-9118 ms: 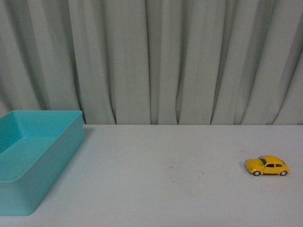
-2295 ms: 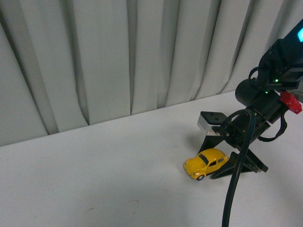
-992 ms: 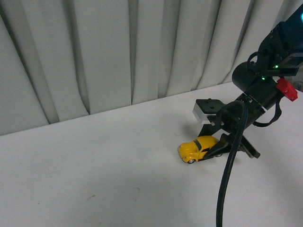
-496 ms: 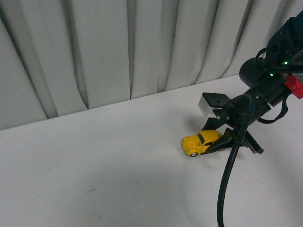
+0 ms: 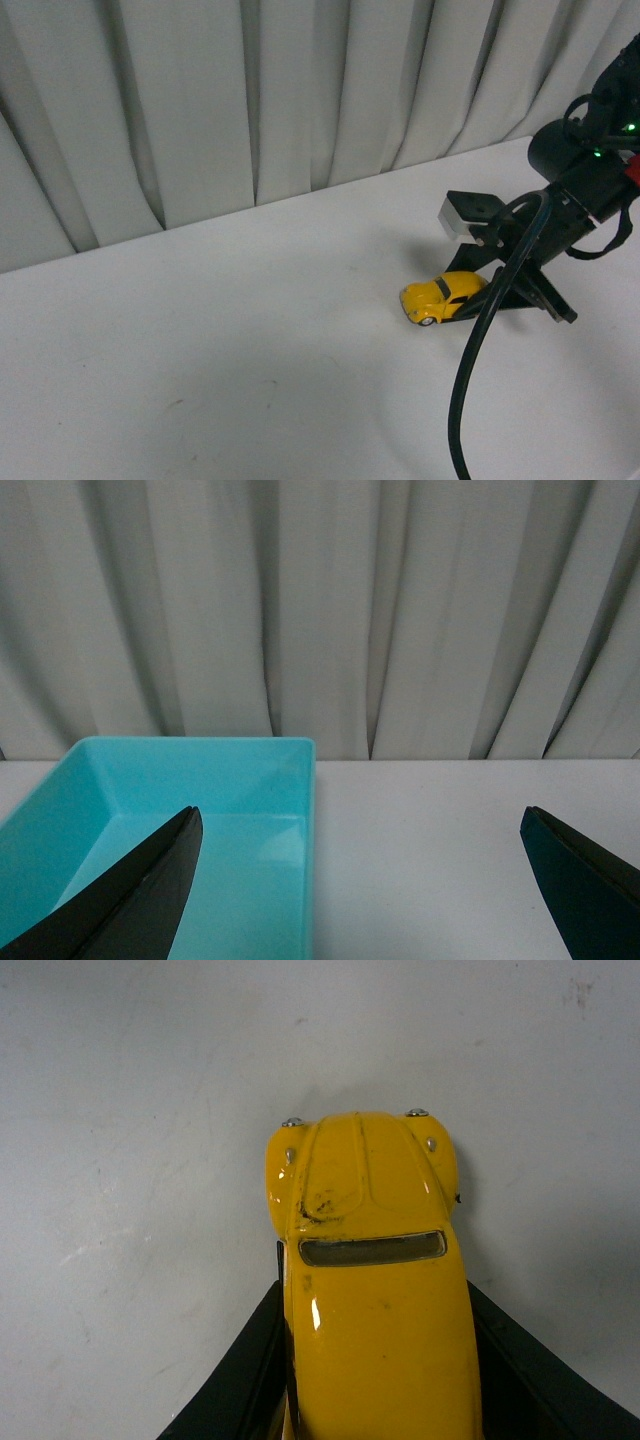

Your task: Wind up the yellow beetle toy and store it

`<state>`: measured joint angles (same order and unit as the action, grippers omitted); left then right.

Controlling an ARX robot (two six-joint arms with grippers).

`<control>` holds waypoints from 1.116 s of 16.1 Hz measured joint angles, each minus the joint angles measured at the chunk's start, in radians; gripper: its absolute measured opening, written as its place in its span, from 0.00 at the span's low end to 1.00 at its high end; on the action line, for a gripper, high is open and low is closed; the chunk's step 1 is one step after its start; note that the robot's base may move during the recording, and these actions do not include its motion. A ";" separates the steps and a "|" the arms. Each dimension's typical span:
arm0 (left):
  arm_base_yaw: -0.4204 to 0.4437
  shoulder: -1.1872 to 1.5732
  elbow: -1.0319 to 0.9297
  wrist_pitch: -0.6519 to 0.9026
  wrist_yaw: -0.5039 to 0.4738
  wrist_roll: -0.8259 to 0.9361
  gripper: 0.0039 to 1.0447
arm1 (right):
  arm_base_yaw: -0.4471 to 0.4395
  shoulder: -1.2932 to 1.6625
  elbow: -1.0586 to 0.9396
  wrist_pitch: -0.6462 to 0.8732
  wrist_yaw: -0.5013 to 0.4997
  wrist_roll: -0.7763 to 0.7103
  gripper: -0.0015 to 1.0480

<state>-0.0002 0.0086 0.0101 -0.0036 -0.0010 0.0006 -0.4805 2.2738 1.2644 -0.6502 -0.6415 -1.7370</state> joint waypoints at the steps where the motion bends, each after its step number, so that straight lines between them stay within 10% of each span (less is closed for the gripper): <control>1: 0.000 0.000 0.000 0.000 0.000 0.000 0.94 | -0.013 -0.004 -0.005 0.000 0.002 0.000 0.41; 18: 0.000 0.000 0.000 0.000 0.000 0.000 0.94 | -0.196 -0.071 -0.125 -0.001 0.066 -0.010 0.41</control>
<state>-0.0002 0.0086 0.0101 -0.0036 -0.0010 0.0006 -0.6762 2.2032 1.1397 -0.6514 -0.5755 -1.7473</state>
